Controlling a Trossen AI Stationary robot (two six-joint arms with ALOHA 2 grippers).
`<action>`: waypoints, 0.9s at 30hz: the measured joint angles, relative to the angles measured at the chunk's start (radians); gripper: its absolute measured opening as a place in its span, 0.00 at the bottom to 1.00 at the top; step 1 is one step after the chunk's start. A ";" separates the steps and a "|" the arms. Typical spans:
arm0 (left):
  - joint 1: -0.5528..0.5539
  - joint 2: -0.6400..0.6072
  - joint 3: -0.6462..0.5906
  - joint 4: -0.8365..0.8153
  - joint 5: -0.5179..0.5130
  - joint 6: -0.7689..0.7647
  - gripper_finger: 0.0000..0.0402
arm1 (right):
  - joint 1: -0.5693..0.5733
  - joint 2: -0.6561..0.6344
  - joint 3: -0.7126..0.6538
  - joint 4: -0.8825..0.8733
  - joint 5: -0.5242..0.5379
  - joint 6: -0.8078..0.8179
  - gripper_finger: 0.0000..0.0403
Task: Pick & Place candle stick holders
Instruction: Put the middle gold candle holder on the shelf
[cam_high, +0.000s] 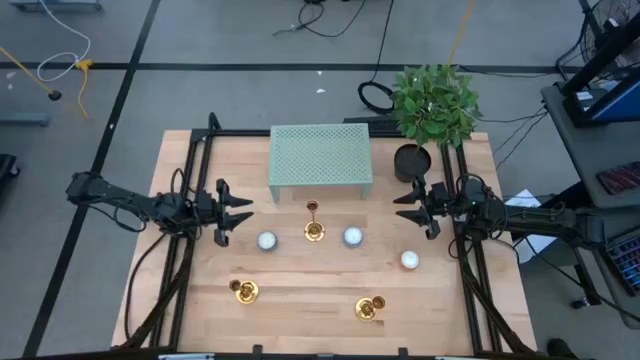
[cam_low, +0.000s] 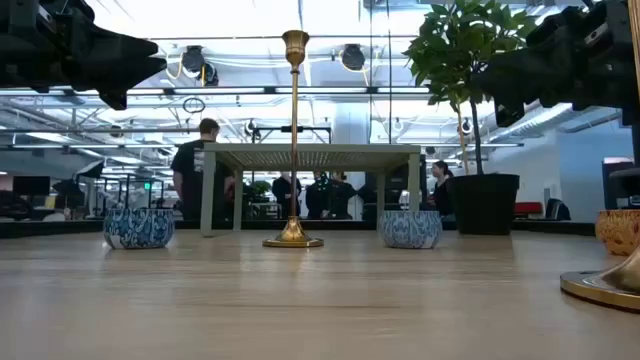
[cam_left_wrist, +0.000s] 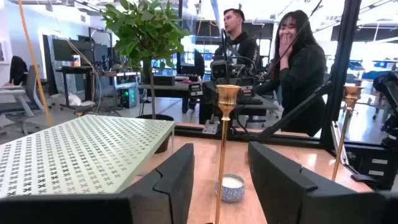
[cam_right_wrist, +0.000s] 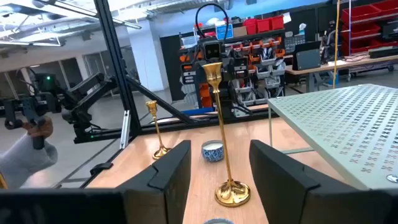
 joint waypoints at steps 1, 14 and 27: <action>0.000 0.000 0.000 0.000 0.000 0.000 0.40 | 0.000 0.000 0.000 0.000 0.000 0.000 0.39; 0.000 0.000 0.000 0.000 0.000 -0.001 0.40 | 0.000 0.000 0.000 0.000 0.000 0.000 0.39; 0.000 0.052 0.003 0.125 0.104 -0.003 0.39 | 0.064 0.110 0.001 0.209 0.038 0.044 0.39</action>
